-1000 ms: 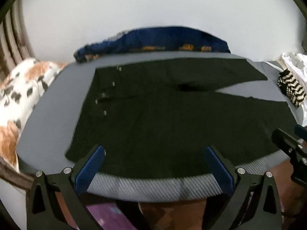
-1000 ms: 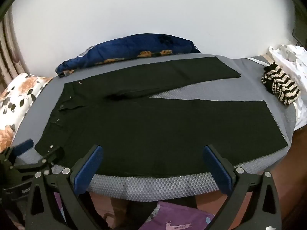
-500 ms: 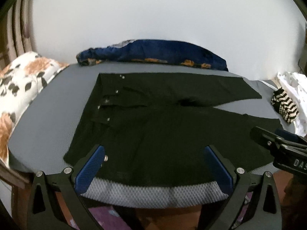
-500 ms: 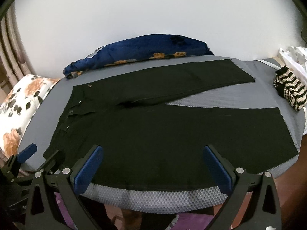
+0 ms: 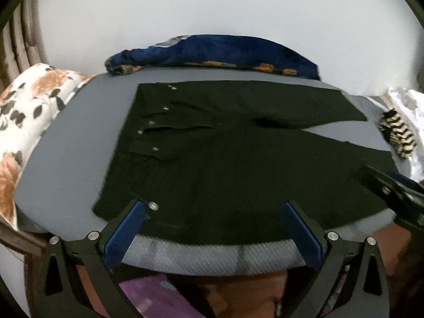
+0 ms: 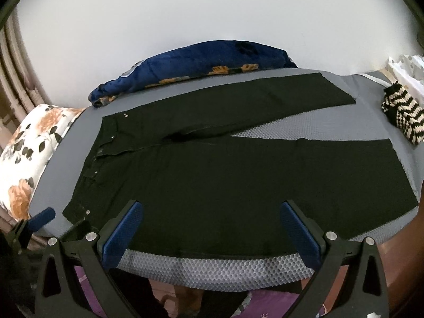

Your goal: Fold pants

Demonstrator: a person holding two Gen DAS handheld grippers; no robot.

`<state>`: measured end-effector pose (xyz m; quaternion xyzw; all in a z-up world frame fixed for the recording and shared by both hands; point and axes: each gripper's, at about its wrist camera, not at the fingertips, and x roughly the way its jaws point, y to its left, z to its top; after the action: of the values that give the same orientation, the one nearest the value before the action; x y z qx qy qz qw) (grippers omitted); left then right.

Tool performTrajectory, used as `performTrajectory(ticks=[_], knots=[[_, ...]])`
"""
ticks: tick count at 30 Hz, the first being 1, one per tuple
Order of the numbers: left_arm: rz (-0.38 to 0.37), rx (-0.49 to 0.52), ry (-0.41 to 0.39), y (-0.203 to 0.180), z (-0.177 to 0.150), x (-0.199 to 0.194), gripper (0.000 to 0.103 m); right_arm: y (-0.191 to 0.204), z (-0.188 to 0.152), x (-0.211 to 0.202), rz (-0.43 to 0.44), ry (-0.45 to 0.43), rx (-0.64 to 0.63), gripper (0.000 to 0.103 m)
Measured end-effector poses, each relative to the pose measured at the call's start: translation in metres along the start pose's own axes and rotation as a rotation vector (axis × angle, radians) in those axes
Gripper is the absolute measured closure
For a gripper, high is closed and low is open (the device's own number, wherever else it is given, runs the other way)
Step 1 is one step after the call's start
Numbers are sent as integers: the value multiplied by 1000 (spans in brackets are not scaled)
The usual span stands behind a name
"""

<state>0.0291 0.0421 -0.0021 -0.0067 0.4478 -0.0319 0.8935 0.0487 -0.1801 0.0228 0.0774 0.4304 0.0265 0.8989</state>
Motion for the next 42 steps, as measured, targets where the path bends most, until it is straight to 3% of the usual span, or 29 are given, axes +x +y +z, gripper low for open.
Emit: performTrajectory(ticks=[3, 7, 13, 17, 19, 21, 23, 26, 30, 33, 35, 38, 40, 41, 42], knots=[[-17, -16, -17, 15, 19, 7, 1, 4, 4, 1, 7, -3, -23, 0], [67, 34, -47, 29, 43, 17, 1, 12, 20, 3, 24, -24, -45, 0], [133, 110, -83, 59, 83, 43, 1, 27, 40, 13, 53, -35, -65, 0], [83, 145, -99, 88, 108, 69, 1, 38, 47, 28, 60, -8, -86, 0], [93, 147, -86, 109, 122, 88, 1, 40, 50, 36, 64, 9, -86, 0], [41, 105, -64, 141, 140, 111, 1, 40, 51, 41, 65, 18, -83, 0], [-77, 26, -12, 179, 161, 141, 2, 41, 51, 47, 61, 30, -81, 0], [-92, 23, 17, 210, 188, 177, 11, 41, 51, 57, 54, 59, -77, 0], [-152, 89, 64, 216, 215, 212, 19, 38, 50, 71, 40, 103, -64, 0], [-224, 107, 124, 216, 228, 242, 34, 37, 50, 78, 34, 120, -52, 0], [-284, 97, 176, 215, 231, 262, 35, 35, 51, 82, 28, 124, -50, 0], [-305, 114, 217, 207, 234, 281, 35, 34, 51, 89, 18, 138, -49, 0], [-370, 82, 218, 206, 236, 286, 35, 33, 51, 93, 16, 148, -45, 0], [-417, 60, 212, 207, 237, 286, 39, 33, 50, 95, 13, 153, -43, 0], [-444, 28, 207, 209, 238, 285, 57, 32, 50, 97, 12, 159, -41, 0]])
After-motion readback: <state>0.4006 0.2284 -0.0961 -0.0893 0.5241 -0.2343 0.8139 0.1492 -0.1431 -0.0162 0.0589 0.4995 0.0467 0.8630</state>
